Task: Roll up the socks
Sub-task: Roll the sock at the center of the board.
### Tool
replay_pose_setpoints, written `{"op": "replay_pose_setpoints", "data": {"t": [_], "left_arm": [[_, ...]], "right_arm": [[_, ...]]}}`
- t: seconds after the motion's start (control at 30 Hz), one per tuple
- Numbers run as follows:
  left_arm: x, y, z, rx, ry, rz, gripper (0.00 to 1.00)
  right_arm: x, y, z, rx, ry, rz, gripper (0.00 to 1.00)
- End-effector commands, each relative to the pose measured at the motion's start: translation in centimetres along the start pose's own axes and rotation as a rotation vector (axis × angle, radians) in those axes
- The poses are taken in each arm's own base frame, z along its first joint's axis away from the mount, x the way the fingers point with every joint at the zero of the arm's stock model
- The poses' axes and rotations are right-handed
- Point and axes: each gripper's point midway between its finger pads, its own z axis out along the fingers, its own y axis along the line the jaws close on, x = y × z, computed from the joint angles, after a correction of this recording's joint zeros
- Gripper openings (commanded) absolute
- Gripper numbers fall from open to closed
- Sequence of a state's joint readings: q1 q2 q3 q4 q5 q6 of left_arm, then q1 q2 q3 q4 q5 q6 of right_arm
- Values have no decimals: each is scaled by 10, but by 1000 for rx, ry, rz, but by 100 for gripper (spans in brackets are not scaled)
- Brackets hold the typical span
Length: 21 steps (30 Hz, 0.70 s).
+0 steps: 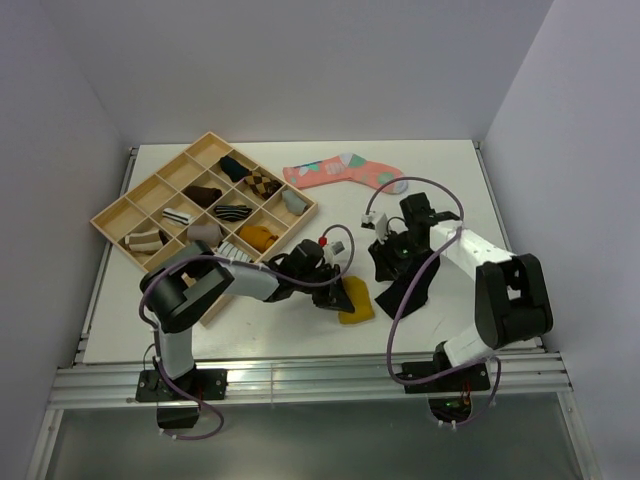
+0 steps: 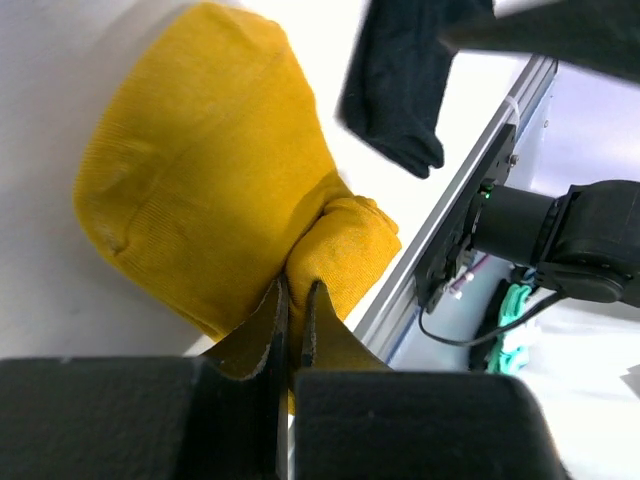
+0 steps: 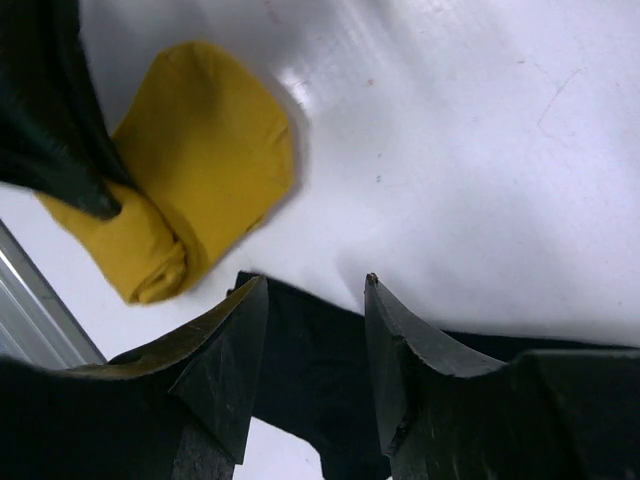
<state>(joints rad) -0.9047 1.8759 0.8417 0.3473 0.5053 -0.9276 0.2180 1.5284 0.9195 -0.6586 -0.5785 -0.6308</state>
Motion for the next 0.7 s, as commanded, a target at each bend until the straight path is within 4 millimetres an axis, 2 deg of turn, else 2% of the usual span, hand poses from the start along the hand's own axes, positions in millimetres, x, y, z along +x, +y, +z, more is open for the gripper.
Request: {"op": "replay_pose_setpoints", "data": {"t": [0.0, 0.17, 0.3, 0.43, 0.57, 0.67], "left_arm": [[32, 56, -11, -205, 144, -145, 1], [28, 62, -18, -244, 191, -199, 0], [26, 65, -16, -247, 220, -245, 0], [20, 63, -13, -232, 228, -280, 0], [15, 62, -11, -224, 233, -299, 0], [15, 63, -10, -213, 238, -318, 0]], "right_arm": [[-10, 7, -10, 1, -80, -162, 51], [4, 39, -15, -106, -101, -297, 52], [4, 60, -20, -146, -151, -447, 55], [7, 75, -11, -153, -135, -544, 56], [14, 98, 7, -181, -106, -638, 56], [14, 102, 15, -154, -109, -670, 57]]}}
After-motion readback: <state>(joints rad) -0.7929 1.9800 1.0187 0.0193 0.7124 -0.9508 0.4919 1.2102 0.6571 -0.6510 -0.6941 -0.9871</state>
